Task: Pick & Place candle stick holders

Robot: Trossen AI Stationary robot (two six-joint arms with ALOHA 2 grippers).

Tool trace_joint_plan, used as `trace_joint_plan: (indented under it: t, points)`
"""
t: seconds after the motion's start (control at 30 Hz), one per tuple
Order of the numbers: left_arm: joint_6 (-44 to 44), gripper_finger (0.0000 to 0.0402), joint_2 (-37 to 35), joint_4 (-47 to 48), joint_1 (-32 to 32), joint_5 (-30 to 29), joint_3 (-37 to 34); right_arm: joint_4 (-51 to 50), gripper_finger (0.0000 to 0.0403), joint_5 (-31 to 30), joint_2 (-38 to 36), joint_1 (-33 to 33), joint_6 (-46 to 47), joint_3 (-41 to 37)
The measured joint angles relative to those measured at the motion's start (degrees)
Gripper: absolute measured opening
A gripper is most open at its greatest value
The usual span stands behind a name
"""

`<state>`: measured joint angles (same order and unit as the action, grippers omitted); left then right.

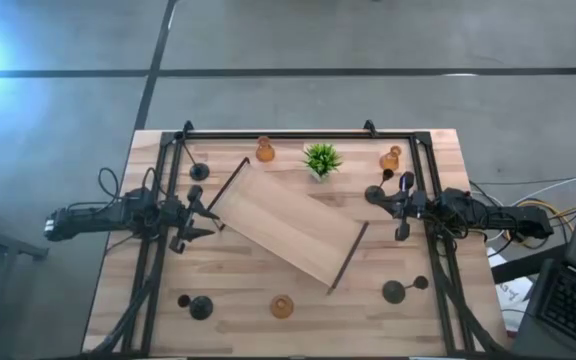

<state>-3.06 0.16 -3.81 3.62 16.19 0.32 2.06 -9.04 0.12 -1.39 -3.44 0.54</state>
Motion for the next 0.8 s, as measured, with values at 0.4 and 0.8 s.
trace_joint_plan:
  t: [0.4, 0.8]
  points:
    - [-0.01, 0.0195, 0.0, 0.01, 0.0, -0.02, 0.0, 0.98, 0.0008, 0.02, 0.0, -0.02, 0.25, 0.0]
    - [0.01, 0.0195, 0.0, 0.02, -0.04, -0.02, 0.0, 7.56, 0.0008, 0.0, 0.02, -0.02, 2.28, 0.0]
